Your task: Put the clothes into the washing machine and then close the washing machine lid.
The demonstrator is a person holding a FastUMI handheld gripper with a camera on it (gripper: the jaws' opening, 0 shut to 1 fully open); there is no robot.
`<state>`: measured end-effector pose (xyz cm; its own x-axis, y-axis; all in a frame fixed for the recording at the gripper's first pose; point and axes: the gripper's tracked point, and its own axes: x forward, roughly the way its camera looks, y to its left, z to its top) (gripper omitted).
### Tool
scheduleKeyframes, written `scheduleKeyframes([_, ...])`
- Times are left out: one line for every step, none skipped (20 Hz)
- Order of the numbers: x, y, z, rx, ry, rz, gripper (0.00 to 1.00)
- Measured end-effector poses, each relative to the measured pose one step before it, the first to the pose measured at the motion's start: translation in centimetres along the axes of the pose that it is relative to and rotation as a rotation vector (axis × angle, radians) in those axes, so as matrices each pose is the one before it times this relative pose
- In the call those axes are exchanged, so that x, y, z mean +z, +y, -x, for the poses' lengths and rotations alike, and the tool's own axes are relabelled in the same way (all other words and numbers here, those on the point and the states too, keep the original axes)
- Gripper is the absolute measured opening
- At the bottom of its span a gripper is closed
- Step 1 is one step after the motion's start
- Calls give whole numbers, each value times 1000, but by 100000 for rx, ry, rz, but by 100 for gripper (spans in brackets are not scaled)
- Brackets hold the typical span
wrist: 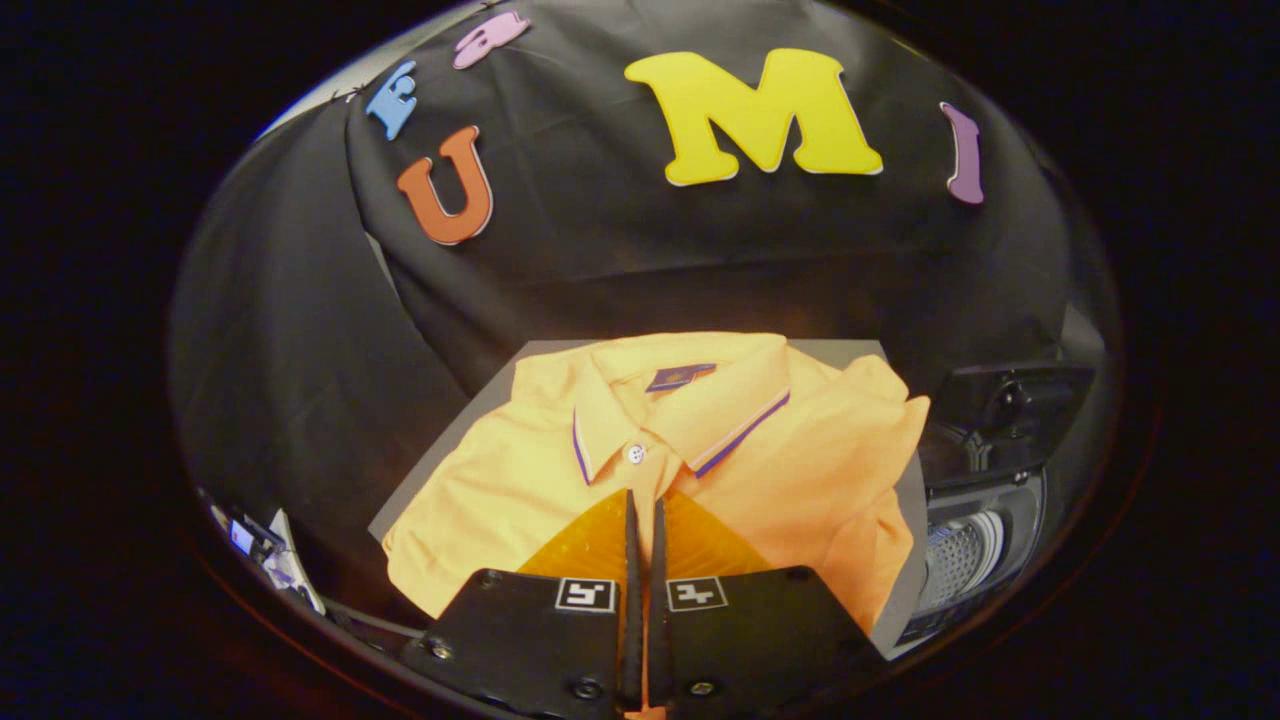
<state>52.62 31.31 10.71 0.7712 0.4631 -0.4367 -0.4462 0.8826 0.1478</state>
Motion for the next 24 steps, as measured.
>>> scheduleKeyframes([652, -28, 531, 1241, -1839, 1135, 6])
scheduleKeyframes([606, -80, 526, 1166, -2169, 457, 6])
scheduleKeyframes([732, -126, 793, 1361, -2460, 200, 6])
scheduleKeyframes([682, -216, 822, 1200, -2581, 216, 6])
scheduleKeyframes([931, -355, 911, 587, -3731, 56, 6])
scheduleKeyframes([1197, -281, 629, 1, -3622, 238, 5])
scheduleKeyframes([973, -151, 1009, 657, -2528, 730, 5])
scheduleKeyframes([772, -75, 942, -5, -2601, 368, 5])
scheduleKeyframes([809, -70, 933, -383, -2484, 397, 5])
scheduleKeyframes([474, 167, 914, -365, -2515, 278, 5])
scheduleKeyframes([928, -6, 1118, -400, -2421, 480, 5])
scheduleKeyframes([907, -341, 1510, -1459, -2500, 394, 5])
scheduleKeyframes([1087, -257, 1477, -1494, -3014, 519, 5])
scheduleKeyframes([936, -288, 1818, -1776, -2940, 755, 5])
scheduleKeyframes([818, -524, 1624, -2366, -2051, 1426, 5])
scheduleKeyframes([660, -918, 1819, -2900, -1975, 664, 5])
scheduleKeyframes([727, -809, 1477, -2474, -1811, 204, 5])
scheduleKeyframes([598, -803, 1301, -2580, -1473, 544, 5])
scheduleKeyframes([636, -1078, 1098, -3188, -2068, 1103, 5])
scheduleKeyframes([735, -1188, 1133, -2210, -2778, 1431, 5])
scheduleKeyframes([590, -1242, 661, -2289, -1769, 1589, 5])
scheduleKeyframes([-50, -1473, 456, -3154, 795, 1359, 5])
scheduleKeyframes([55, -1423, 619, -2205, 668, -592, 5])
scheduleKeyframes([525, -1322, 361, -1666, -197, -1991, 5])
